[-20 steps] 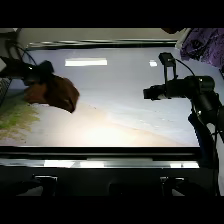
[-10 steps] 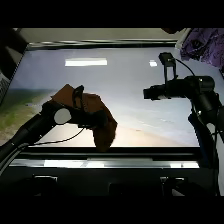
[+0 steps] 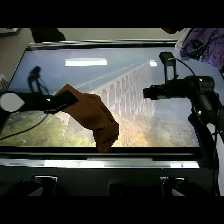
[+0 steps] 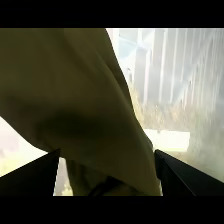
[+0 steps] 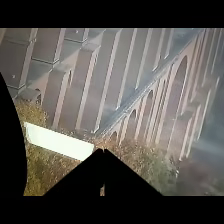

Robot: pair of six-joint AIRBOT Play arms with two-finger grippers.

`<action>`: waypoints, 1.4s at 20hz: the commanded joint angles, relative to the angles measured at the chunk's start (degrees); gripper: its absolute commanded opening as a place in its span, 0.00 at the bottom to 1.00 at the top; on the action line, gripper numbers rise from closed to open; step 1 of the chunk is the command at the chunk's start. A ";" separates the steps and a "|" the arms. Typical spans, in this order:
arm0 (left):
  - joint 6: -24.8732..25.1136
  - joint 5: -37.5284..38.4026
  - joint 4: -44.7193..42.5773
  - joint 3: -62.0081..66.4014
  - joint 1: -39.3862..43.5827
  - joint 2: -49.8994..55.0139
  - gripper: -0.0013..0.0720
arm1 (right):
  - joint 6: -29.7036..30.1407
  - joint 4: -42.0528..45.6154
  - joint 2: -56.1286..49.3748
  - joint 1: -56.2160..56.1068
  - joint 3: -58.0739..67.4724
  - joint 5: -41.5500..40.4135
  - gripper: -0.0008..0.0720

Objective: Fold the clothes and pants, and hang the long-sleeved shirts on hangers.

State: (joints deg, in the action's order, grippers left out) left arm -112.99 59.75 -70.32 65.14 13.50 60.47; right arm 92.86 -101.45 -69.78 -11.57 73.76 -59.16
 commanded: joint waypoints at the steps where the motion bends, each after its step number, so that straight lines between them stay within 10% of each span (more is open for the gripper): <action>1: 6.84 0.98 0.26 0.24 -9.94 -3.04 0.94 | -2.21 -0.28 -0.02 0.02 -1.64 -5.68 0.19; 7: 7.61 0.90 0.24 0.22 -14.95 -2.93 0.94 | 5.73 -36.39 -3.13 -0.04 -21.03 1.27 0.58; 21: 7.58 7.98 0.28 0.04 -22.01 -1.86 0.94 | 21.11 -55.93 -19.74 -5.27 -26.21 3.87 0.58; 23: 7.63 8.09 0.28 0.04 -23.98 -1.86 0.94 | 20.90 -56.81 -19.89 -7.45 -26.21 6.99 0.51; 25: 8.63 7.87 0.28 -0.70 -26.01 -1.81 0.94 | 21.05 -56.81 -19.87 -7.41 -26.10 8.50 0.08; 28: 9.75 6.27 0.50 -5.22 -29.59 -0.28 0.94 | 19.78 -55.30 -18.01 -3.26 -26.10 7.61 0.05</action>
State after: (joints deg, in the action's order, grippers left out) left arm -104.18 67.20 -70.02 62.76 -13.08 59.22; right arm 113.56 -157.42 -88.88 -16.95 47.62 -52.21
